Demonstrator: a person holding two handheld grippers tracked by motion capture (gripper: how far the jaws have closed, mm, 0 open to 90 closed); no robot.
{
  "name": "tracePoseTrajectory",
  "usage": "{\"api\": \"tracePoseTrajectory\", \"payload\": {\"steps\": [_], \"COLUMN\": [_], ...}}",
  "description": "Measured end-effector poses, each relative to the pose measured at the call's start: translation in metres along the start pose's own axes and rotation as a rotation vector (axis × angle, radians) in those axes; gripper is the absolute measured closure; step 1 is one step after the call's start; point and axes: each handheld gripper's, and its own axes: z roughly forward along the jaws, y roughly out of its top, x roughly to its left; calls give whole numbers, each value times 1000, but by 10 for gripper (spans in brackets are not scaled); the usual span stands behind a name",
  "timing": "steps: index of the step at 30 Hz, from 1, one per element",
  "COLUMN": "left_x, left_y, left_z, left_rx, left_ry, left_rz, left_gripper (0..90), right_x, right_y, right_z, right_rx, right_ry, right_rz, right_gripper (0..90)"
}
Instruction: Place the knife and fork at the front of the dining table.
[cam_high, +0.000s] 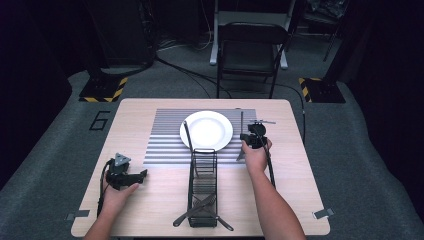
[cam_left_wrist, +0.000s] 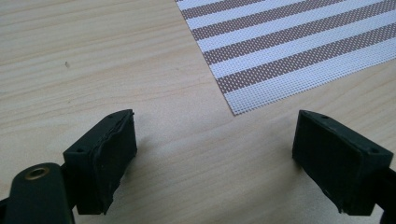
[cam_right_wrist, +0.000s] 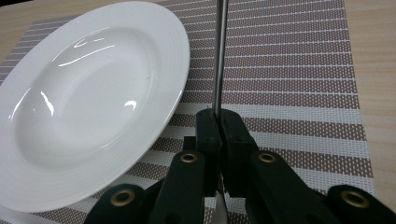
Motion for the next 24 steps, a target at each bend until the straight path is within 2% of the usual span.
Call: {"api": "tracePoseTrajectory", "payload": {"steps": [3, 5, 8, 9, 14, 19, 24], "left_x": [0, 0, 0, 0, 0, 0, 0], "left_y": [0, 0, 0, 0, 0, 0, 0], "left_z": [0, 0, 0, 0, 0, 0, 0], "left_rx": [1, 1, 1, 1, 1, 1, 1], "left_ry": [-4, -4, -4, -4, -4, -4, -4], "left_rz": [3, 4, 4, 4, 4, 5, 5], "left_gripper": [141, 141, 141, 141, 141, 141, 141], "right_x": [-1, -4, -7, -6, -7, -7, -11], "right_y": [0, -1, -5, -5, -9, -9, -9], "right_z": [4, 9, 16, 17, 23, 28, 31], "right_rx": [10, 15, 50, 55, 58, 53, 38], "right_ry": [-4, -20, -35, -40, -57, -60, -60], "right_rz": [10, -4, 15, 36, 27, 72, 84], "right_gripper": [873, 875, 875, 875, 876, 877, 877]}}
